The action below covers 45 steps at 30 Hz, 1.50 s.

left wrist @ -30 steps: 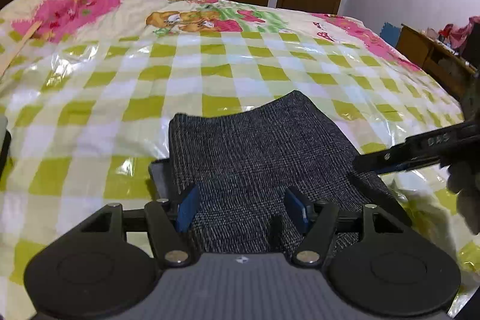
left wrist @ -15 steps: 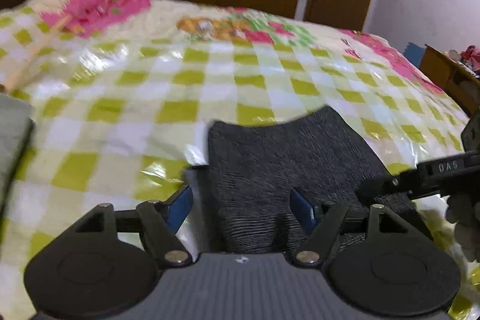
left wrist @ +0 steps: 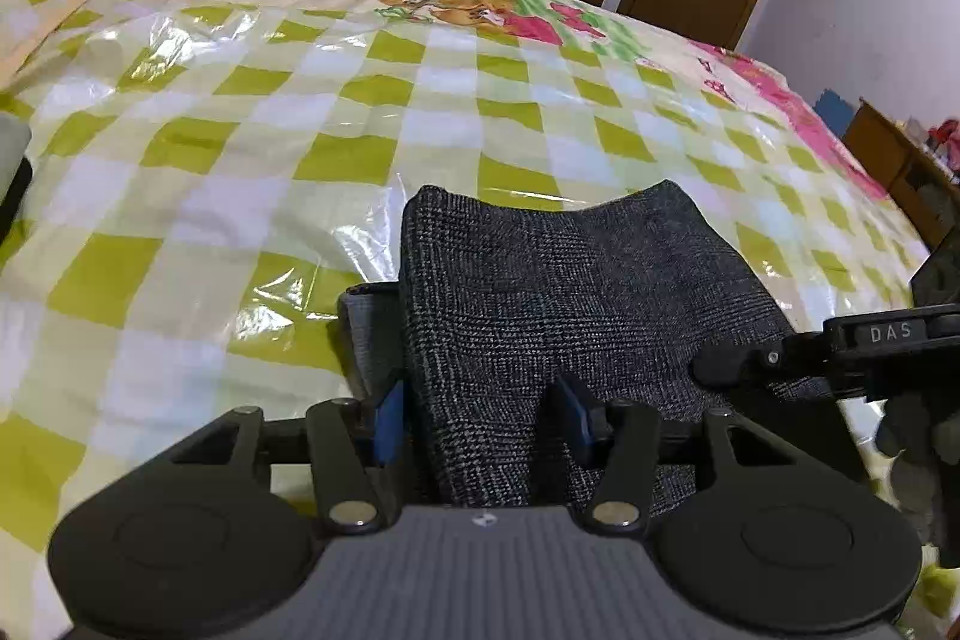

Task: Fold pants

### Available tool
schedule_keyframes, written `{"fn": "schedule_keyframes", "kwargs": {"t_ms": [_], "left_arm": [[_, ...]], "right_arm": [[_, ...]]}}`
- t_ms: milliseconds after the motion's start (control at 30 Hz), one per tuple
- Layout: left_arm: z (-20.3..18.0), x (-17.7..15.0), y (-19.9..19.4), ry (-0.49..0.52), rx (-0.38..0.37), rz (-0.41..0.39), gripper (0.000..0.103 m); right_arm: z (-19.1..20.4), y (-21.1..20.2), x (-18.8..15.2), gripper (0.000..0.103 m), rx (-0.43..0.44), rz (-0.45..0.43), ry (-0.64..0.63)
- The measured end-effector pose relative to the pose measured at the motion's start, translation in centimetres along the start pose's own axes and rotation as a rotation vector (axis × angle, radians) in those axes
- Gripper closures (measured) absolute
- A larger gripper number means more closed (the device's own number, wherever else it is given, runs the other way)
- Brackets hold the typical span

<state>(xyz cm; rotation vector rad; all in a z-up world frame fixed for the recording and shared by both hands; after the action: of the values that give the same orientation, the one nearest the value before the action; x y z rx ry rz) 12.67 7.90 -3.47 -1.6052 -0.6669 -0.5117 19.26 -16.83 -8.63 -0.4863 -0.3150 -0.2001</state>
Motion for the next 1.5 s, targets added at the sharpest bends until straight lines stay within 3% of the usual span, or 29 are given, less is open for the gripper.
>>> {"fn": "schedule_keyframes", "kwargs": {"t_ms": [33,133,167,267,367,433,533,700,767,800,933,1133,1267,1500], "left_arm": [[-0.4,0.0,-0.2,0.010,-0.004,-0.008,0.042],[-2.2,0.0,-0.1,0.010,-0.068,-0.004,0.044],[-3.2,0.0,0.0,0.028,-0.094,-0.005,0.045],[-6.5,-0.1,0.7,0.115,-0.150,0.001,0.048],[-7.5,0.0,0.7,0.137,-0.148,0.011,0.049],[-7.0,0.1,-0.1,0.133,-0.127,-0.007,0.062],[-5.8,0.0,-1.5,0.085,-0.143,-0.002,0.071],[-5.9,-0.6,-3.7,0.201,-0.015,-0.032,0.066],[-6.3,-0.7,-4.7,0.229,0.020,-0.046,0.057],[-6.6,-0.8,-5.3,0.237,0.033,-0.056,0.050],[-8.0,-1.3,-6.7,0.275,0.043,-0.067,0.042],[-9.2,-2.4,-8.5,0.283,0.033,-0.074,0.029],[-9.9,-3.1,-9.0,0.301,0.067,-0.085,0.024],[-9.8,-4.5,-9.1,0.263,0.048,-0.044,0.015]], "right_arm": [[0.4,0.3,-0.2,0.057,-0.061,0.022,-0.048],[1.2,-1.1,-0.6,0.075,-0.059,0.029,-0.068],[1.5,-2.2,-1.0,0.075,-0.063,0.022,-0.072],[1.2,-5.5,-2.1,0.076,-0.144,-0.018,-0.066],[-0.3,-8.2,-2.4,0.071,-0.217,-0.051,-0.022],[-0.3,-8.9,-2.5,0.068,-0.246,-0.046,-0.023],[1.1,-9.1,-2.6,0.060,-0.316,-0.057,-0.082],[4.8,-10.6,-3.9,0.059,-0.543,-0.150,-0.267],[6.6,-11.7,-4.5,0.052,-0.645,-0.193,-0.361],[7.3,-11.9,-4.9,0.051,-0.656,-0.206,-0.382],[9.7,-11.0,-7.0,0.041,-0.555,-0.214,-0.361],[11.0,-8.8,-10.5,0.040,-0.457,-0.202,-0.314],[11.3,-9.0,-11.9,0.039,-0.444,-0.220,-0.286],[11.2,-9.4,-13.6,0.035,-0.444,-0.219,-0.254]]}}
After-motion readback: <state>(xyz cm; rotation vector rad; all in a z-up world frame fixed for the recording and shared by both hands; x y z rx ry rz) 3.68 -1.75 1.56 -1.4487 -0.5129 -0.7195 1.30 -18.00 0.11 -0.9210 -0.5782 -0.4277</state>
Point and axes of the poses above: each gripper's, at about its wrist camera, not at the fingertips, and y roughly the way its jaws point, z to its left, x to its top, the point moved 4 cm from there along y, roughly the way its jaws point, and after that the axes turned 8 degrees about x, right-handed, at the moved point
